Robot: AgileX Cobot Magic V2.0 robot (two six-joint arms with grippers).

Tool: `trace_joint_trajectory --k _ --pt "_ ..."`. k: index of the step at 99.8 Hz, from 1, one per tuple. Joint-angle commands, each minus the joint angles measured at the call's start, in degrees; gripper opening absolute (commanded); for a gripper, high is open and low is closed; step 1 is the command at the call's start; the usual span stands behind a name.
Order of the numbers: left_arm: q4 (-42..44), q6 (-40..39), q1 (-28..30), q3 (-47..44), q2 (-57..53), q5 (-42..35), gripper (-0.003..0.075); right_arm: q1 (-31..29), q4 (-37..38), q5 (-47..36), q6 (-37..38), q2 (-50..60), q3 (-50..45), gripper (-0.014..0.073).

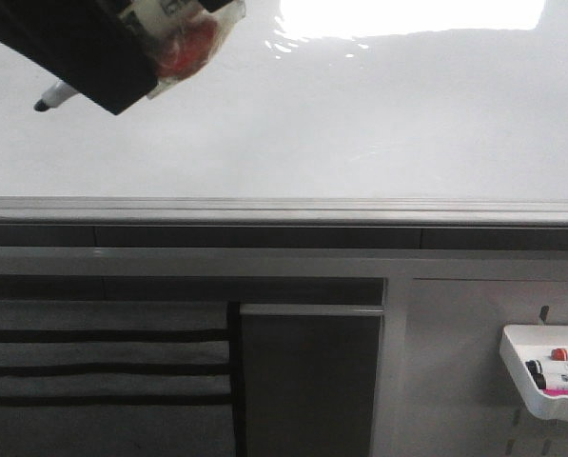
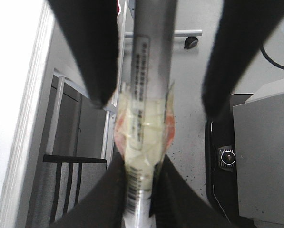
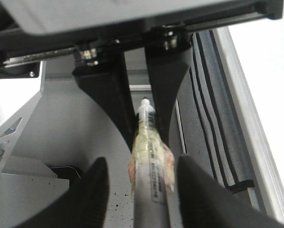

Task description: Write number 3 on whiteboard

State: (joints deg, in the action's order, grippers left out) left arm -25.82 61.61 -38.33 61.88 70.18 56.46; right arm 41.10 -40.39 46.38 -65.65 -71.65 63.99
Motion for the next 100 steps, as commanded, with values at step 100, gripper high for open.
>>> trace_joint_trajectory --k 100 --pt "-2.5 0.1 -0.4 1.9 -1.5 -1.9 -0.002 0.0 -1.2 -1.1 -0.7 -0.7 2.0 0.0186"
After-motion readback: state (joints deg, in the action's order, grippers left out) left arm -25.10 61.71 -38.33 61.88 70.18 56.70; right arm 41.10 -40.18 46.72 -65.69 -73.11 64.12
